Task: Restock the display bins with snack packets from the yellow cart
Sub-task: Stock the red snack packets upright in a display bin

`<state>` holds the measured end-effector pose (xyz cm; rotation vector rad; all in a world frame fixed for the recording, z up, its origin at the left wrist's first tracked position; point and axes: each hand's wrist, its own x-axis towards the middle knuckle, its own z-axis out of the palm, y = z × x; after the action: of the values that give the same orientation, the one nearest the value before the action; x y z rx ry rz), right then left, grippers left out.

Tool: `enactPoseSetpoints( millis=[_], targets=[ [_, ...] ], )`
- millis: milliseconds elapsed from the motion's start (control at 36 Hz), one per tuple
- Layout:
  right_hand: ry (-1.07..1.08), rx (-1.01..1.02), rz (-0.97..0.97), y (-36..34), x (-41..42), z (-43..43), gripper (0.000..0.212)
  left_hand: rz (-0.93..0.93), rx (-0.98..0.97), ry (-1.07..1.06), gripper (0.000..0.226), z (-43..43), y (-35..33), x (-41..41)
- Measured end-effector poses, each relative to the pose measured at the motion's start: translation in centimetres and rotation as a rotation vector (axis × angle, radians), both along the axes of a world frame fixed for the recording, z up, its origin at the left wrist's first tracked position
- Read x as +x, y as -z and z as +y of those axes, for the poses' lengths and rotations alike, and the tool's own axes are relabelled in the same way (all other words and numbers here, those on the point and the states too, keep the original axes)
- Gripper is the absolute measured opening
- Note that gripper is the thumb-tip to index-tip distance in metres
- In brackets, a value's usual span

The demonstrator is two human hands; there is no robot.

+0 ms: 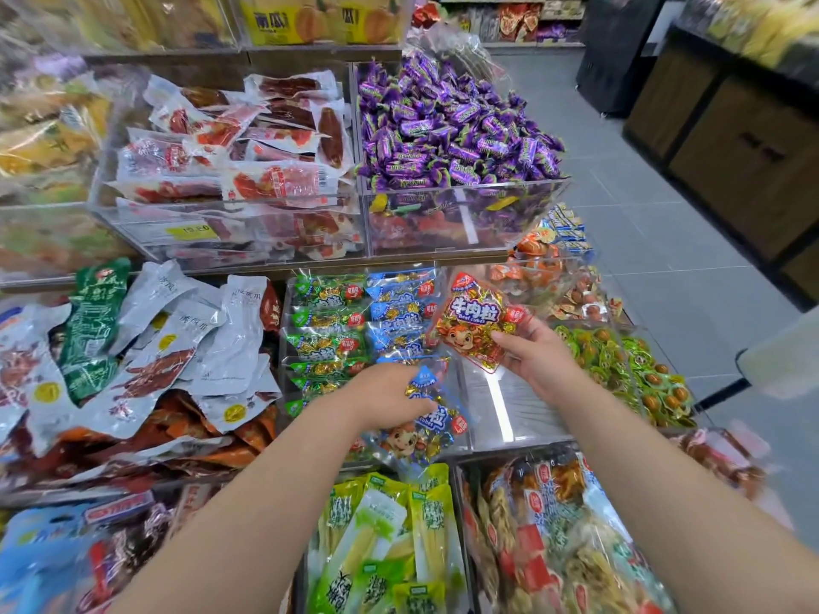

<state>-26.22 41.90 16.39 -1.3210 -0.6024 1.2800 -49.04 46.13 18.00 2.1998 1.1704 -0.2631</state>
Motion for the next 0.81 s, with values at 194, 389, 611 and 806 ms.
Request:
enactPoseSetpoints(
  millis=[194, 389, 611, 806],
  targets=[
    [-0.001, 0.004, 0.021, 0.2, -0.1, -0.4, 0.025, -0.445, -0.175, -0.34, 0.032, 0.2, -1.1, -1.7],
    [0.041, 0.016, 0.068, 0.3, 0.4, -1.0, 0.026, -0.742, 0.066, -0.65, 0.047, 0.9, -3.4, -2.8],
    [0.071, 0.0, 0.06, 0.4, -0.1, -1.6, 0.025, -0.597, 0.093, -0.444, 0.027, -2.0, 0.5, -1.8],
    [0.072, -0.015, 0.058, 0.3, -0.2, -2.2, 0.022, -0.284, 0.365, -0.362, 0.038, -2.3, 2.0, -2.2]
  ],
)
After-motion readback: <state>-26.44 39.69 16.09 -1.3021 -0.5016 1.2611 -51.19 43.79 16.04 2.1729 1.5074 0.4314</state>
